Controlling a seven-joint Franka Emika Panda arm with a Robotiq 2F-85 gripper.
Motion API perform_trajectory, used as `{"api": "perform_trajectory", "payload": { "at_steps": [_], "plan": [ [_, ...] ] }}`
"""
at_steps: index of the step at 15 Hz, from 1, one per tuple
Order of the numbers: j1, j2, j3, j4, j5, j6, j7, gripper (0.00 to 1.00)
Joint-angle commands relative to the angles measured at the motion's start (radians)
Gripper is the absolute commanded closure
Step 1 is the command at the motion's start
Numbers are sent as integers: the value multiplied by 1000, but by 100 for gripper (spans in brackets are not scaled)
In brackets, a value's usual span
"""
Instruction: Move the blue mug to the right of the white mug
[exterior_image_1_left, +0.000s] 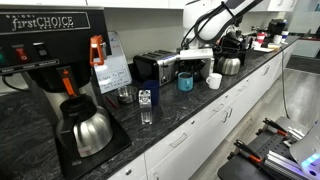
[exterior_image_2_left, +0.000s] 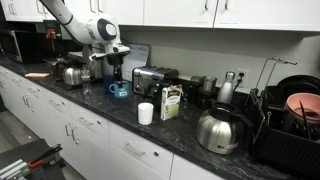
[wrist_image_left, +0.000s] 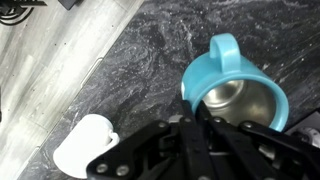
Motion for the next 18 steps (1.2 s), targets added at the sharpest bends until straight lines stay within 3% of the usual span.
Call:
{"api": "perform_trajectory", "payload": {
  "at_steps": [1, 10, 14, 15, 18],
  "plan": [
    [-39, -12, -24, 32, 35, -26, 21, 98],
    [-144, -139, -98, -11, 97, -125, 103, 98],
    [-180, -211, -106, -66, 127, -140, 96, 98],
    [-182, -177, -98, -38, 106, -136, 83, 91],
    [-187, -202, -96, -63, 113, -135, 85, 91]
  ]
}}
